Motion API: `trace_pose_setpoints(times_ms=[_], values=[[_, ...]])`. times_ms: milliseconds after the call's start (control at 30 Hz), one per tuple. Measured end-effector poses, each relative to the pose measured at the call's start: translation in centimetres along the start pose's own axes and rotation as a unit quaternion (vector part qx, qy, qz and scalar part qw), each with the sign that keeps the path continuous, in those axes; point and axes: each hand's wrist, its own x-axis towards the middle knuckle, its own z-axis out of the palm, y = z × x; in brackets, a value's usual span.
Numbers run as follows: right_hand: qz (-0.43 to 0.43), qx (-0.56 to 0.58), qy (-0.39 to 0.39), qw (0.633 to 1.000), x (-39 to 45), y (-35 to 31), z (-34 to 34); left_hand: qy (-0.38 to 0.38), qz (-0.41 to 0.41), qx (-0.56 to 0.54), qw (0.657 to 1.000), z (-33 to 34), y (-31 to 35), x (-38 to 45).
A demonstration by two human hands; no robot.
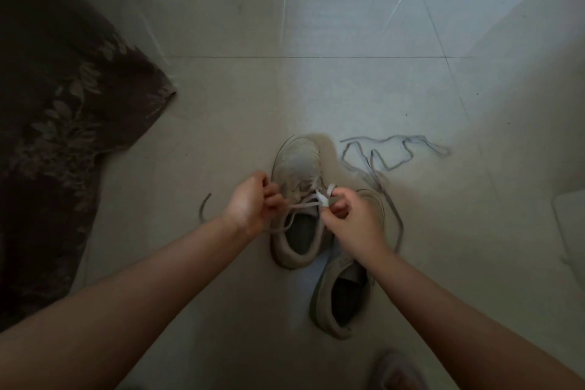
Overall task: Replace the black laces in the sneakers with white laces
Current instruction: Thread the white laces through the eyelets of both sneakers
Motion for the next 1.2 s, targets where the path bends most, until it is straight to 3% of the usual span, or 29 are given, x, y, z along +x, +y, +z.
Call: trace_pose_setpoints(times_ms=[67, 100, 133, 167, 200, 300, 400, 500, 633, 767, 933, 1067, 1200], values=[[0.010, 0.002, 0.001, 1.000, 0.1, 0.2, 0.0, 0.064, 0.087, 0.210, 0.972, -1.5, 0.5, 1.1], [0.014, -0.001, 0.000, 1.000, 0.1, 0.3, 0.0, 0.097, 0.147, 0.356, 0.918, -2.6, 0.5, 1.5], [0.015, -0.005, 0.000, 1.000, 0.2, 0.3, 0.0, 0.124, 0.194, 0.501, 0.835, -3.7, 0.5, 1.7], [0.013, -0.008, 0.003, 1.000, 0.2, 0.3, -0.1, 0.138, 0.226, 0.607, 0.749, -4.5, 0.3, 1.6], [0.011, -0.008, 0.005, 1.000, 0.3, 0.3, -0.1, 0.138, 0.252, 0.669, 0.686, -5.1, 0.1, 1.4], [0.005, -0.017, -0.002, 1.000, 0.3, 0.2, -0.1, 0.110, 0.317, 0.757, 0.561, -5.4, -1.0, 0.7], [0.005, -0.025, -0.008, 1.000, 0.2, 0.2, -0.2, 0.024, 0.447, 0.738, 0.505, -4.5, -1.5, 0.3], [0.002, -0.026, -0.006, 1.000, 0.2, 0.0, -0.3, -0.017, 0.520, 0.746, 0.416, -3.6, -1.9, 0.9], [0.001, -0.042, 0.007, 0.999, 0.2, 0.0, -0.5, -0.008, 0.518, 0.765, 0.383, -3.9, -1.6, 1.6], [0.002, -0.059, 0.017, 0.998, 0.1, 0.4, -1.2, 0.045, 0.480, 0.771, 0.417, -6.2, -1.0, 2.2], [-0.019, -0.077, 0.013, 0.997, 0.0, 0.0, -1.0, 0.060, 0.494, 0.784, 0.370, -7.2, -1.1, 2.2], [-0.036, -0.100, 0.016, 0.994, 0.0, 0.2, -0.9, 0.068, 0.436, 0.809, 0.389, -8.0, -1.2, 2.8], [-0.091, -0.120, 0.041, 0.988, -0.1, 0.3, -0.9, 0.042, 0.428, 0.799, 0.421, -7.0, -1.4, 2.4]])
